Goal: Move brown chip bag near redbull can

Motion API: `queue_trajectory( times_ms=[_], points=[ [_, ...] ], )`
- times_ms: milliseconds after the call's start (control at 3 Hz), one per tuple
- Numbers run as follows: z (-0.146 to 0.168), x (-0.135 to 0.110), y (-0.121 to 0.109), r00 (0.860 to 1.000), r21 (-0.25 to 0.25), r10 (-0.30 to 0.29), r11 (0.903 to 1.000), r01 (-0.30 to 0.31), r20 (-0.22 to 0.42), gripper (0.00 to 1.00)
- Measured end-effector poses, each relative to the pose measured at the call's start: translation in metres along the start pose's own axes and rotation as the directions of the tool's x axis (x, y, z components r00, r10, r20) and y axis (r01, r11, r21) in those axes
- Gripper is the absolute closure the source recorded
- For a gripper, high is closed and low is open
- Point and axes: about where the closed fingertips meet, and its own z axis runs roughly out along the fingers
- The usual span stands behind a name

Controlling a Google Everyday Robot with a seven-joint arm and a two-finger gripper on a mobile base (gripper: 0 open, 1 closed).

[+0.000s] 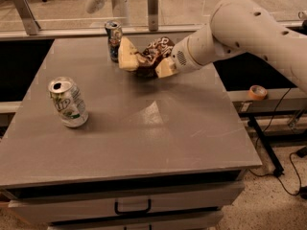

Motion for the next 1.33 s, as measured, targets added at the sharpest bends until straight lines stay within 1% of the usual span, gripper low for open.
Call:
queue_trajectory(
  times_ms=[333,667,1000,1333],
  points=[
    [0.004,-0.003,0.005,1.0,-0.011,-0.014,0.9998,0.014,0.008,1.0],
    [-0.012,0.009,-0.016,1.0,0.02,0.026,0.9995,-0.026,0.006,1.0],
    [-0.046,0.017,-0.051,0.996,0.098,0.077,0.9919,-0.082,0.046,1.0],
    [-0.089,0.019,-0.082,0.986,0.18,0.11,0.9747,-0.132,0.129,1.0]
  ],
)
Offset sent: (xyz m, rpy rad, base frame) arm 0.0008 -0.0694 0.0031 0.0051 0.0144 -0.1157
